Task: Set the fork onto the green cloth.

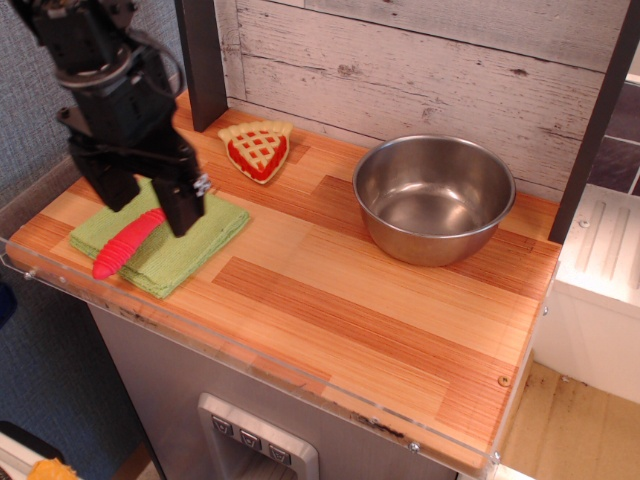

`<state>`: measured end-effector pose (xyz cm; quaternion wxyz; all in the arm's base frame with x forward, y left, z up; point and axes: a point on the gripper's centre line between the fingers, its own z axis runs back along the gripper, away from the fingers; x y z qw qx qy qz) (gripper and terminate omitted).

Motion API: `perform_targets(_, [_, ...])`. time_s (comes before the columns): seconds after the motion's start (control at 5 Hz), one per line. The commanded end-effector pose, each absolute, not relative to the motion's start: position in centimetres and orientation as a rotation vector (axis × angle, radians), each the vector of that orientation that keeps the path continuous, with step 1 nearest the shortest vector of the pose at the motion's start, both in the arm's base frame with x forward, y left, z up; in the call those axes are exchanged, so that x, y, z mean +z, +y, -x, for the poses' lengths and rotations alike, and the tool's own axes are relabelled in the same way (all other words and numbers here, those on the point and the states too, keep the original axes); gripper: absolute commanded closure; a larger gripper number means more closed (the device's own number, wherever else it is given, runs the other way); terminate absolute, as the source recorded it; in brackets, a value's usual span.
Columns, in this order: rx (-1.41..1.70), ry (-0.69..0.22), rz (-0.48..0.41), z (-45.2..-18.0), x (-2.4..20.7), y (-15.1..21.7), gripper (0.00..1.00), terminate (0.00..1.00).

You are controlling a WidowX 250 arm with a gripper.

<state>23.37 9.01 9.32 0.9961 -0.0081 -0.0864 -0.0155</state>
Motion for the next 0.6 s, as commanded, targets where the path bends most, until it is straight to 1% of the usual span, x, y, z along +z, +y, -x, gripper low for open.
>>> perform_targets(0.0, [-0.029,-0.187,0.017,-23.36,10.06,7.99,0.00,0.00])
perform_targets(0.2, [-0.029,-0.187,0.017,-23.36,10.06,7.99,0.00,0.00])
perform_targets(0.4, [-0.029,-0.187,0.017,-23.36,10.06,7.99,0.00,1.00])
